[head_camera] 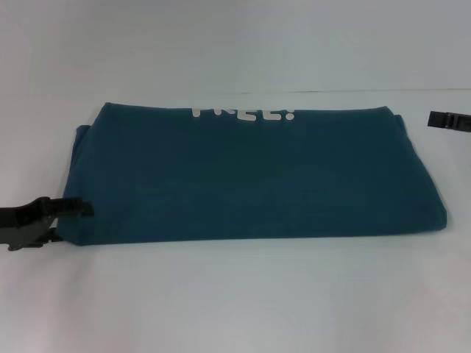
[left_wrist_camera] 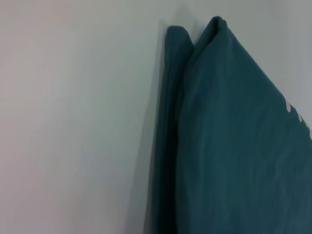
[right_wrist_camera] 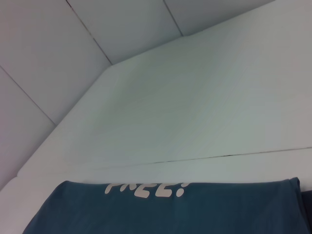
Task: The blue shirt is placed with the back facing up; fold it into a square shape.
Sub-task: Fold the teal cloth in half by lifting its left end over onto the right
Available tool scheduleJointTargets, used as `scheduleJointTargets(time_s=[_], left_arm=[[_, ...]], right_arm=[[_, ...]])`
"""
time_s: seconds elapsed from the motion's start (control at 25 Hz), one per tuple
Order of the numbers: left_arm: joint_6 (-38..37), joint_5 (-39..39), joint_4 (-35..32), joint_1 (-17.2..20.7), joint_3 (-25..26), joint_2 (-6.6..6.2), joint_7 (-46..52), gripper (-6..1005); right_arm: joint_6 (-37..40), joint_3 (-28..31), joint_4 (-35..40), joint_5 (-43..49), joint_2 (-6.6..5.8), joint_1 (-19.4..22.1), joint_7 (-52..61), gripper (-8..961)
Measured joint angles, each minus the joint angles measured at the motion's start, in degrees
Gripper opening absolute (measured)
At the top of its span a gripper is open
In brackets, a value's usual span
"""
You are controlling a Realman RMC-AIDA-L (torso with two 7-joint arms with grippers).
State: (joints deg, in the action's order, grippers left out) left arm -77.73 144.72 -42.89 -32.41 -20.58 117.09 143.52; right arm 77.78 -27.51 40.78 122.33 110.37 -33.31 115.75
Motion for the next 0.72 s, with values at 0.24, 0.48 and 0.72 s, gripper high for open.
scheduleJointTargets(time_s=[0.24, 0.48, 0.72], left_arm=[[0.52, -0.23, -0.16, -0.04, -1.43, 0.06, -0.13, 787], [1.72, 0.2, -0.24, -0.27, -3.13, 0.07, 0.14, 571], [2.53, 0.57, 0.0, -0.57, -3.64, 0.07, 0.19, 404]], right_arm=[[-0.01, 0.0, 0.0, -0.01, 0.0, 0.0, 0.0, 918], [0.04, 0.0, 0.0, -0.03, 0.0, 0.0, 0.0, 916], [0.17, 0.0, 0.0, -0.08, 0.0, 0.0, 0.0, 915]])
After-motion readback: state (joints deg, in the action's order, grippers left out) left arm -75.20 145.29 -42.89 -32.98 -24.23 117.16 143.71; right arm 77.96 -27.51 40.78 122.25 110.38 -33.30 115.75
